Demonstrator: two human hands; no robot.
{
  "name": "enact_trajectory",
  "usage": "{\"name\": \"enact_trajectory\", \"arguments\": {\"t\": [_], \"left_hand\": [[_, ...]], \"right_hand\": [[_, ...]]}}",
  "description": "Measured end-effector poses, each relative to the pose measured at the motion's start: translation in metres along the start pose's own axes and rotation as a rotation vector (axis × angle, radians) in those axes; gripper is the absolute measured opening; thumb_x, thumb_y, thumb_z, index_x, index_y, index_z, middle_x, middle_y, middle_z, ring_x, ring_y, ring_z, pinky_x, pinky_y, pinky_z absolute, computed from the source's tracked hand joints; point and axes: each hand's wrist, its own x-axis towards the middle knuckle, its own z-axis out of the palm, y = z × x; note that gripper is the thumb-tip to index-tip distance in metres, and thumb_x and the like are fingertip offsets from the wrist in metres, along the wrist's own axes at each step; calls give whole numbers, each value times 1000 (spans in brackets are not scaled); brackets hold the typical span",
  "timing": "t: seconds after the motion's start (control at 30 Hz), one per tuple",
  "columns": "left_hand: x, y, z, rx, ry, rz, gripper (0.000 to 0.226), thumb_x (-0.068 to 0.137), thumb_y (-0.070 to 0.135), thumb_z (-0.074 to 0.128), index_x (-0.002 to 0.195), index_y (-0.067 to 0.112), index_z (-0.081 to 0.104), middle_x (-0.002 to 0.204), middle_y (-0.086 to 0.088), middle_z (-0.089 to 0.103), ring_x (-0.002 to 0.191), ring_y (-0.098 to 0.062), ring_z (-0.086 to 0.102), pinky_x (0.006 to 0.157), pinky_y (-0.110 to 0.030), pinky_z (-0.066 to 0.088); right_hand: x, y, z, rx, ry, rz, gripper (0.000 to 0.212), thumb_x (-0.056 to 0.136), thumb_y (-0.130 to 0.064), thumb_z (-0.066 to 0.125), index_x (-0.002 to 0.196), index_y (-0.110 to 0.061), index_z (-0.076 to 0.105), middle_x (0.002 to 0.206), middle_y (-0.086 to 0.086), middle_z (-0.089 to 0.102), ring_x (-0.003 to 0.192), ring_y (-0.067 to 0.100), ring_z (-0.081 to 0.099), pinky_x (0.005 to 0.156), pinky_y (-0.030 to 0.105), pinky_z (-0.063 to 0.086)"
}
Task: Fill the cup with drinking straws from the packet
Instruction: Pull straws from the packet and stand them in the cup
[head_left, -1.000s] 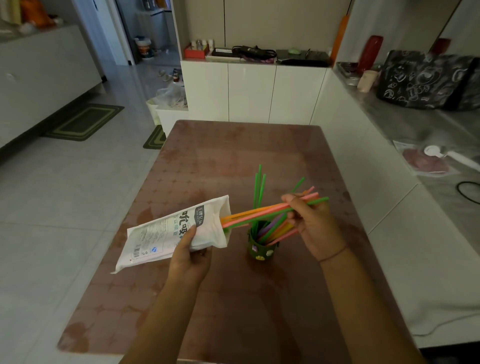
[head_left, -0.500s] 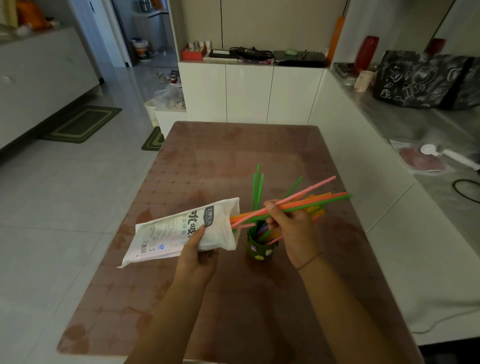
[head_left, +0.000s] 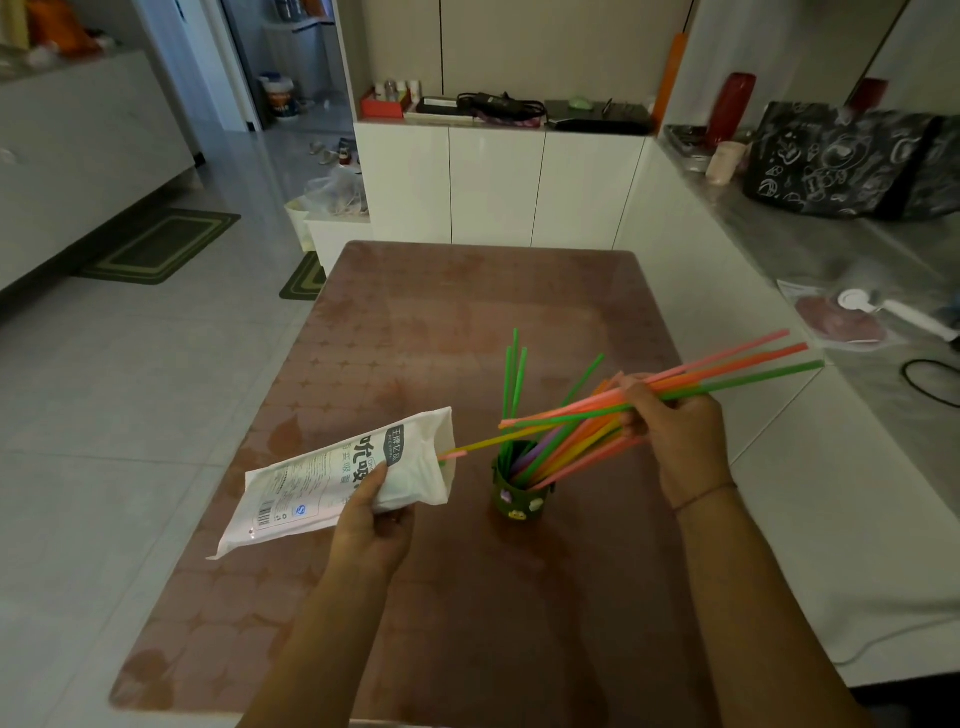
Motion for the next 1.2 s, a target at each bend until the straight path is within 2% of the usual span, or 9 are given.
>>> {"name": "enact_trajectory", "arguments": {"t": [0.13, 0.33, 0.5, 0.7, 0.83, 0.97, 1.07, 1.2], "left_hand": [[0, -2, 3, 18, -38, 13, 37, 83, 3, 65, 118, 15, 58, 83, -2, 76, 73, -14, 74, 56, -30, 59], [-9, -18, 16, 31, -207, -25, 35, 82, 5, 63, 115, 16, 59, 100, -3, 75, 87, -16, 73, 77, -35, 58], [-7, -19, 18, 48, -188, 16, 30, 86, -2, 58, 110, 17, 58, 91, -2, 76, 80, -16, 74, 63, -33, 61], [-2, -7, 12, 48, -156, 75, 27, 86, 0, 59, 107, 17, 58, 87, 1, 76, 79, -12, 73, 67, -32, 61], [6, 4, 4, 35, -117, 84, 33, 87, 1, 60, 116, 17, 56, 87, 1, 76, 79, -12, 73, 60, -30, 60], [8, 11, -1, 18, -105, 96, 36, 86, 2, 61, 118, 16, 55, 89, 1, 76, 81, -13, 73, 60, -29, 59], [10, 16, -4, -6, -90, 108, 32, 86, 3, 62, 114, 17, 55, 87, 1, 77, 80, -13, 74, 58, -29, 59], [10, 19, -5, -11, -68, 103, 25, 88, 3, 61, 107, 18, 56, 80, 2, 77, 74, -12, 74, 55, -28, 58]], "right_hand": [[-4, -1, 4, 71, -9, 42, 11, 84, -10, 64, 85, 0, 68, 39, -3, 58, 37, 4, 52, 41, 15, 46], [-21, 6, 37, 76, -98, 114, 14, 83, -8, 63, 70, -11, 65, 39, -1, 59, 34, 6, 52, 41, 16, 45], [-30, 15, 49, 87, -123, 163, 13, 83, -11, 64, 71, -11, 66, 42, -1, 62, 36, 8, 55, 45, 17, 49], [-17, 13, 38, 151, -60, 182, 12, 83, -7, 63, 71, -7, 63, 39, -2, 59, 36, 5, 54, 40, 15, 46], [-8, 8, 25, 160, -37, 153, 16, 84, -7, 62, 68, -7, 62, 37, -3, 58, 34, 4, 52, 39, 14, 44], [0, 5, 12, 151, -8, 124, 14, 84, -9, 62, 71, -6, 64, 39, -4, 59, 37, 3, 55, 42, 14, 47], [4, 2, 3, 62, 23, 74, 12, 84, -10, 64, 83, 2, 67, 40, -5, 60, 37, 3, 55, 42, 14, 47], [8, 2, 1, -270, 8, -17, 22, 85, -15, 64, 69, 1, 67, 29, -14, 52, 32, -4, 51, 40, 5, 40]]}}
